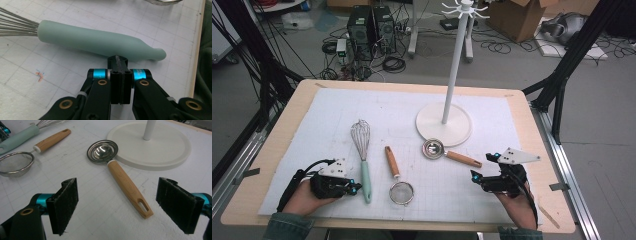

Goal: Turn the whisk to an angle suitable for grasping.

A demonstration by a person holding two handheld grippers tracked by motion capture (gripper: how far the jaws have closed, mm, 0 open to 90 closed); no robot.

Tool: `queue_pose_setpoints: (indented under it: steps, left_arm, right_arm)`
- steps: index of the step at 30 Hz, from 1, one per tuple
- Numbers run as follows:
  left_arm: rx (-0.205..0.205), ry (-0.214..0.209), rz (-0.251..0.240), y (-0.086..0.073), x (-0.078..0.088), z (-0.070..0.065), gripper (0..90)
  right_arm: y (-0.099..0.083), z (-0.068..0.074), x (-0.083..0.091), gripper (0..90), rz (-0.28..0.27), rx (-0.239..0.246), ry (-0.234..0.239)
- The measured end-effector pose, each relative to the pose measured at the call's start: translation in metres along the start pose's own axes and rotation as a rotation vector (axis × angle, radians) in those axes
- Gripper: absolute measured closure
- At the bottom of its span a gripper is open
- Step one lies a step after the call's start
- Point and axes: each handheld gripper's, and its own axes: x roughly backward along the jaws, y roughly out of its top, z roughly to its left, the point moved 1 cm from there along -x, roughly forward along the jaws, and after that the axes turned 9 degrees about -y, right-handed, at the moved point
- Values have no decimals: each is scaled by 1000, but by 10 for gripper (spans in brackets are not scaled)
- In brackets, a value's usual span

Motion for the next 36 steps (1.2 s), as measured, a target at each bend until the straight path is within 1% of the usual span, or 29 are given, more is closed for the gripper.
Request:
queue_pose_setpoints:
  steps: [3,4,5,8,10,12,14,15,19,20,21,22,23,25,31,36]
  left_arm:
    - [-27,-20,12,-1,0,-2,893]
    - [-44,-30,17,-1,0,-3,893]
    - [-64,-40,37,-1,1,-3,893]
    - [-121,-78,59,0,1,-4,893]
    - [-158,-96,74,1,0,-5,893]
    - [-173,-107,87,2,-1,-5,893]
    - [-182,-104,94,3,-1,-2,892]
    - [-175,-104,94,4,-1,-1,892]
    - [-171,-106,94,7,-2,2,890]
    - [-177,-106,97,7,-3,3,889]
    - [-169,-101,92,8,-3,3,887]
    - [-171,-102,92,8,-4,4,885]
    - [-166,-103,88,8,-4,4,884]
    - [-169,-105,93,9,-4,4,883]
    - [-164,-106,89,9,-5,3,872]
    - [-169,-124,89,8,-5,0,871]
  right_arm:
    - [0,0,0,171,1,-1,0]
    - [0,0,1,171,0,1,-1]
    - [0,-1,1,171,-3,1,-2]
    - [0,-1,1,171,-5,-1,-1]
    - [0,-1,0,171,-5,-2,-1]
    - [0,-1,0,171,-2,-2,1]
    - [0,0,0,171,-2,-2,2]
    - [0,0,0,171,-2,-3,3]
    - [0,0,0,171,-3,-3,3]
    - [0,-1,0,171,-3,-1,2]
    - [0,-1,0,171,-2,-1,2]
    - [0,-1,0,171,-4,-3,3]
    - [0,-1,0,171,-4,0,0]
    - [0,-1,0,171,-6,-2,2]
    - [0,-1,0,171,-5,-2,2]
    - [0,-1,1,171,-6,-2,2]
